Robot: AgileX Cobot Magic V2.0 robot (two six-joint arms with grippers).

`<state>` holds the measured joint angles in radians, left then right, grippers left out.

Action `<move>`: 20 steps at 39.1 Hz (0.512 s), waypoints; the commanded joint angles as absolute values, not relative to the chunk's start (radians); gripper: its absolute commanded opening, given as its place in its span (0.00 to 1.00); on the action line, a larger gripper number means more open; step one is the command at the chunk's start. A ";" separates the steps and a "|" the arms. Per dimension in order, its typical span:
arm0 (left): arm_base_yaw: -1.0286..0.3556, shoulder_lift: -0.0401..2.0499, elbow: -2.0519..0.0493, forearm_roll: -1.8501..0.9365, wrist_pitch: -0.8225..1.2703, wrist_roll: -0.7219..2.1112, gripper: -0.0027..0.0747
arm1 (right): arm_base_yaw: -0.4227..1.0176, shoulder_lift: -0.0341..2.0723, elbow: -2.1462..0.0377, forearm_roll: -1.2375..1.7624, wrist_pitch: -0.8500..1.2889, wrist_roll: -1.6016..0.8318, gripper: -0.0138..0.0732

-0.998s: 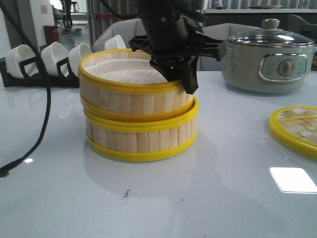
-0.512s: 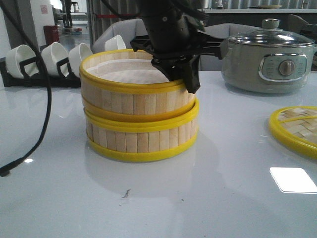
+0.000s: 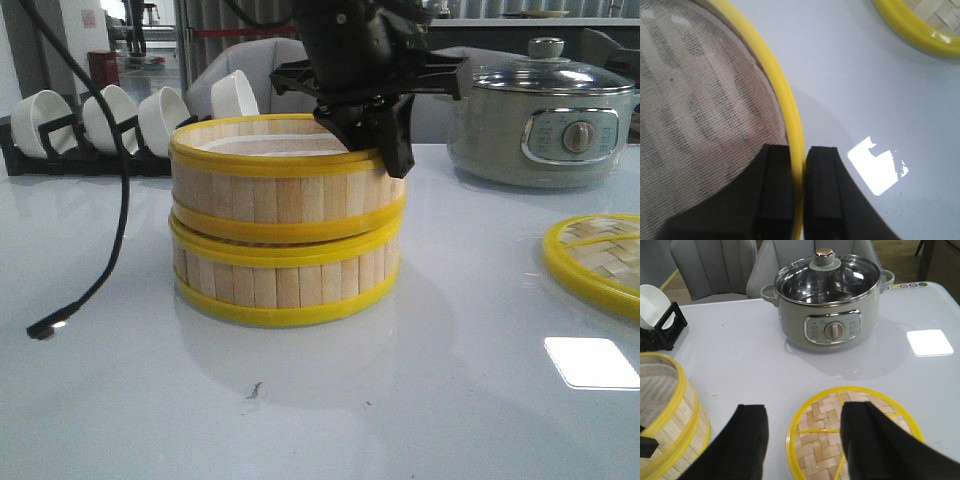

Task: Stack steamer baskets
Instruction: 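Lower the held basket onto the middle basket and align the rims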

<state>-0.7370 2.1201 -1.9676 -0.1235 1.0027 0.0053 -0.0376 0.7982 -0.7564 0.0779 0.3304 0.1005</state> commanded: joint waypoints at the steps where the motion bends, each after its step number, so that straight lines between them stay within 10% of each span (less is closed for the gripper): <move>1: -0.744 2.053 -2.007 -0.133 0.974 0.010 0.15 | -0.036 0.795 -0.792 0.065 0.252 0.095 0.67; 20: -0.744 2.055 -2.007 -0.128 1.002 0.010 0.15 | -0.036 0.795 -0.792 0.065 0.257 0.095 0.67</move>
